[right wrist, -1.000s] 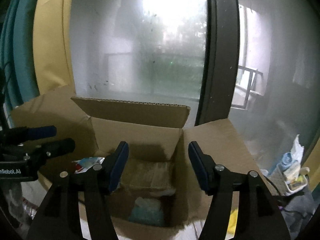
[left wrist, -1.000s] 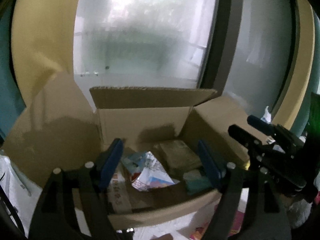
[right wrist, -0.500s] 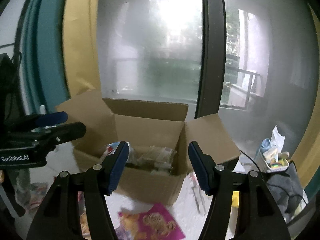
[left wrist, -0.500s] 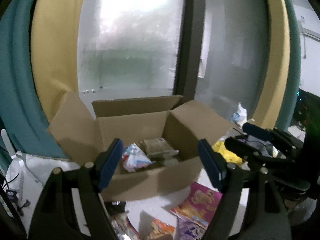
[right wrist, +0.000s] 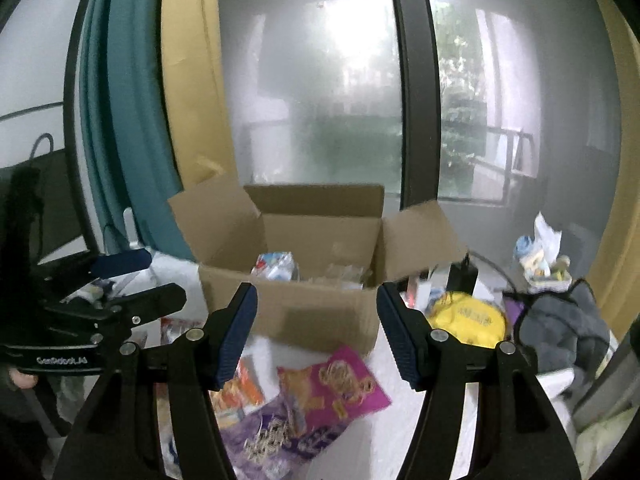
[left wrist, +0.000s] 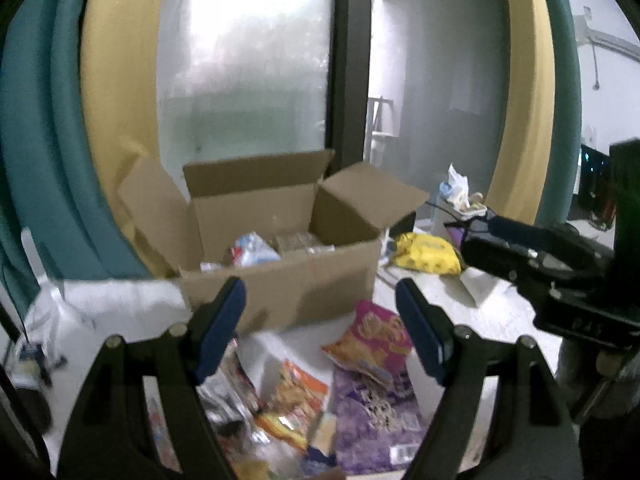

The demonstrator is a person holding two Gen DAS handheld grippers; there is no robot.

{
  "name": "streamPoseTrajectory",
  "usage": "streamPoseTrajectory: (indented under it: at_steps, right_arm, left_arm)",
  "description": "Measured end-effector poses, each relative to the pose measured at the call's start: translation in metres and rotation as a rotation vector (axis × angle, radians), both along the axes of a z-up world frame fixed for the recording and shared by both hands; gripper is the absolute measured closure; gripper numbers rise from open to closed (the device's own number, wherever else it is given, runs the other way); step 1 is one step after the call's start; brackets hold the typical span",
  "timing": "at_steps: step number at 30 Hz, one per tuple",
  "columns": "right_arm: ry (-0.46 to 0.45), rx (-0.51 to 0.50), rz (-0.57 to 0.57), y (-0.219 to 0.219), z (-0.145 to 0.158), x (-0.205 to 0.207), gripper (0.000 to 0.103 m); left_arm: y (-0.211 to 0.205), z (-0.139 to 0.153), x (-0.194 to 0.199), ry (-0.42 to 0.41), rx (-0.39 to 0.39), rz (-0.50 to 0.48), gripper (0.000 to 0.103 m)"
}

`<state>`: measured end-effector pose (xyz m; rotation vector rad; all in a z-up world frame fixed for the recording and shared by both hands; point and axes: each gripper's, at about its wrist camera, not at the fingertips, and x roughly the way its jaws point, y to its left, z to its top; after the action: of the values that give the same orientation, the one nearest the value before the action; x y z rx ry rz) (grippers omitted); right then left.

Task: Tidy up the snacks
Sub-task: 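Return both tools to the snack pile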

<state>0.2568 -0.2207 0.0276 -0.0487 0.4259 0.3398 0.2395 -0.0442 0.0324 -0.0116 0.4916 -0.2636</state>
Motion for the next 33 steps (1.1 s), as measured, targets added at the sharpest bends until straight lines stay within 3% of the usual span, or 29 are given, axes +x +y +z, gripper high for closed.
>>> streamPoseTrajectory:
  at_steps: [9, 18, 33]
  right_arm:
    - [0.143, -0.005, 0.022, -0.007, -0.061, -0.019, 0.037]
    - [0.294, 0.003, 0.051, -0.012, -0.115, -0.037, 0.037]
    - [0.408, -0.036, 0.136, 0.002, -0.158, -0.054, 0.036]
  left_arm:
    - [-0.02, -0.055, -0.022, 0.126, -0.026, -0.017, 0.025]
    - [-0.027, -0.088, -0.039, 0.21, -0.028, -0.015, 0.025]
    - [-0.034, -0.117, -0.045, 0.289, -0.004, -0.006, 0.025]
